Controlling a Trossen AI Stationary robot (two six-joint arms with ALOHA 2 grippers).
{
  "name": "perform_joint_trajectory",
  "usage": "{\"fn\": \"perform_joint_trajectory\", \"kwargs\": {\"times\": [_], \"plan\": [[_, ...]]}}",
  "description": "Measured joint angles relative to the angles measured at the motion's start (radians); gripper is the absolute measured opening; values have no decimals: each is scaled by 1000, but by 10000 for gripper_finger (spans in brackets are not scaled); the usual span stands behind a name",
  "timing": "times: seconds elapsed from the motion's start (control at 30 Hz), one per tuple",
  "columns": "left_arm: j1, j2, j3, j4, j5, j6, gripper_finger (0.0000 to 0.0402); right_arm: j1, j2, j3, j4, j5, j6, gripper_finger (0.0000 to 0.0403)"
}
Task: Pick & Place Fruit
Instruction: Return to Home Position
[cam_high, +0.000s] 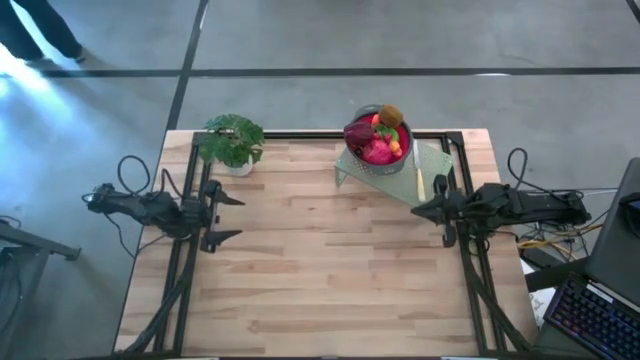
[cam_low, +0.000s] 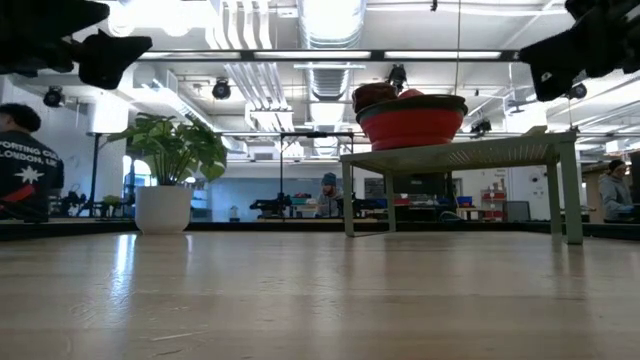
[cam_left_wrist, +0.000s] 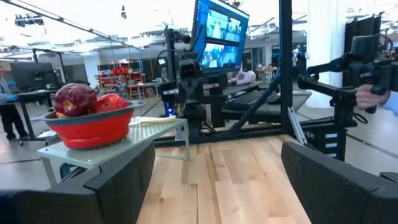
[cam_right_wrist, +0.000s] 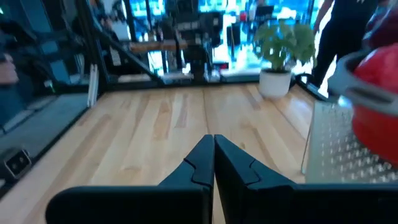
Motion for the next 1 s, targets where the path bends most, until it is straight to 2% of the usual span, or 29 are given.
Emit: {"fn": "perform_joint_trajectory", "kwargs": {"times": [0.23, 0.47, 0.6, 0.73, 1.0], "plan": [[0, -16, 0, -26, -12, -1, 355, 1, -93, 0, 2, -1, 3, 8], [0, -16, 0, -40, -12, -6, 355, 1, -102, 0, 1, 1, 32, 8], [0, -16, 0, -44, -12, -21, 355, 1, -104, 0, 3, 68, 139, 8], [0, -16, 0, -55, -11, -22, 355, 0, -103, 0, 2, 110, 171, 8], [0, -16, 0, -56, -11, -22, 355, 1, -96, 0, -3, 136, -87, 8]]}}
